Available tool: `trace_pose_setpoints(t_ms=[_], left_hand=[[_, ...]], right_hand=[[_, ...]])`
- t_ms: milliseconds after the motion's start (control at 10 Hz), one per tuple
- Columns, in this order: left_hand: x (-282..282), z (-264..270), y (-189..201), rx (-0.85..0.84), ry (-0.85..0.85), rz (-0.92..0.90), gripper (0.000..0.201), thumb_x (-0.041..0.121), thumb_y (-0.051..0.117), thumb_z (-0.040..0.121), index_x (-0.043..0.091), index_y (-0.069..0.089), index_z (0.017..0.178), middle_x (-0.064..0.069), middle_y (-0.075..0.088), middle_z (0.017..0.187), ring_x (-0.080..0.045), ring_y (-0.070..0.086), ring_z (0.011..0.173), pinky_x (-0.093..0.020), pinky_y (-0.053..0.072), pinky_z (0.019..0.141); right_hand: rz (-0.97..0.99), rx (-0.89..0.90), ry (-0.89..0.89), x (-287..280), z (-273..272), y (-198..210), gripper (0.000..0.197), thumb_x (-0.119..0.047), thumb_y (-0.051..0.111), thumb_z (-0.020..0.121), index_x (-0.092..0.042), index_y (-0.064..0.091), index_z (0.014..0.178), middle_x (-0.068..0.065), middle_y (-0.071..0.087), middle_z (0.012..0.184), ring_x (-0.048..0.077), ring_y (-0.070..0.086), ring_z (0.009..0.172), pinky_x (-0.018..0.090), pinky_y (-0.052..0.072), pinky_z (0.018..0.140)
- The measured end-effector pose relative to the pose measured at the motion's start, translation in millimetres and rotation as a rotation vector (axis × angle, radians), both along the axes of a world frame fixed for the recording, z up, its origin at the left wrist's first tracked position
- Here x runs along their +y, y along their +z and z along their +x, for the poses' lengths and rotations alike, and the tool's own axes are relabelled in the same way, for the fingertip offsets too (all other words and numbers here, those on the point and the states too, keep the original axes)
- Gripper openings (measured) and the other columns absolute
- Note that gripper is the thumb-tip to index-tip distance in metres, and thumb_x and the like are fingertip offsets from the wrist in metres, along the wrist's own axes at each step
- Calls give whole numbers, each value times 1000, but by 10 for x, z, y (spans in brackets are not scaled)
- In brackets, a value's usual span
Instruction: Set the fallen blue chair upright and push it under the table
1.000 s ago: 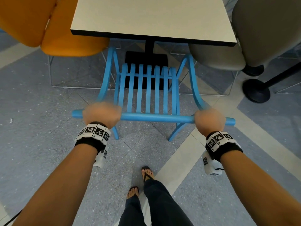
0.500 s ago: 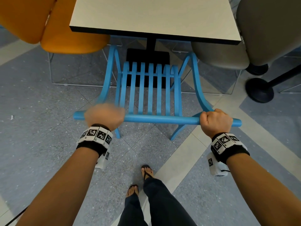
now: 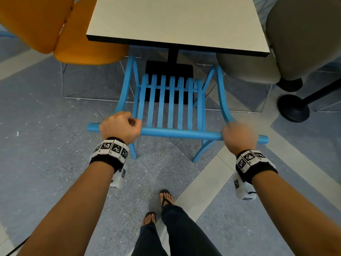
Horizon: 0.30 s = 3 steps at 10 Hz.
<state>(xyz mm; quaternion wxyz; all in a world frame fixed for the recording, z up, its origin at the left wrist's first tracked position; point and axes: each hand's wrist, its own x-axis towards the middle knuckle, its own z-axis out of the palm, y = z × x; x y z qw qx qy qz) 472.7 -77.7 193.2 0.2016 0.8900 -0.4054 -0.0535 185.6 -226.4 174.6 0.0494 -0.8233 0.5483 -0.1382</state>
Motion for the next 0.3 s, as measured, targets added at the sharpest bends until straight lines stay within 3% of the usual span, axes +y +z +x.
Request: trace_pose_setpoints(t_ms=[100,200,300], left_hand=[[2,-58,28,64,28,-75,15,32,58,76,19,60,68,-1,63,77,-23,51,63,-29,37,60],[61,-123,54,103,8,-155,17,31,60,78,17,64,84,-5,66,95,-28,59,86,-34,45,70],[253,-239,67,70,-35,-198,21,28,62,78,14,64,94,-10,62,101,-30,50,104,-40,45,82]], right_hand=[[51,-48,24,37,2,48,28,-31,41,79,-10,47,60,5,49,55,25,44,48,27,29,49],[87,-105,71,103,20,109,21,-29,48,84,-11,48,72,4,51,67,25,47,61,31,34,56],[46,-135,114,271,-17,197,17,-27,54,84,-11,50,83,2,50,80,23,46,77,40,39,72]])
